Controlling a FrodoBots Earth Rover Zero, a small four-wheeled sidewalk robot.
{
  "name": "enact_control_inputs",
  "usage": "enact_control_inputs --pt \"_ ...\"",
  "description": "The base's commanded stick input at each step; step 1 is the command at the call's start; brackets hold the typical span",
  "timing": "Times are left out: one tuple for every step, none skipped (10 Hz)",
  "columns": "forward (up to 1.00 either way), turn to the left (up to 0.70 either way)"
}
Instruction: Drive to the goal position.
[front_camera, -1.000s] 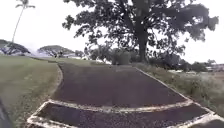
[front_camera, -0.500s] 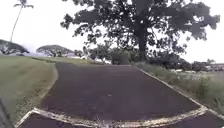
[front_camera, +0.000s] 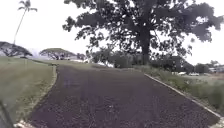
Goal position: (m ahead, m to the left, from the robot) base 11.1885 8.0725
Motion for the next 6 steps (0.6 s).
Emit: enact_control_inputs --pt "0.7 0.0" --pt "0.7 0.0" --pt "0.7 0.05" --pt "0.7 0.22" --pt "0.7 0.35" --pt "0.7 0.35"
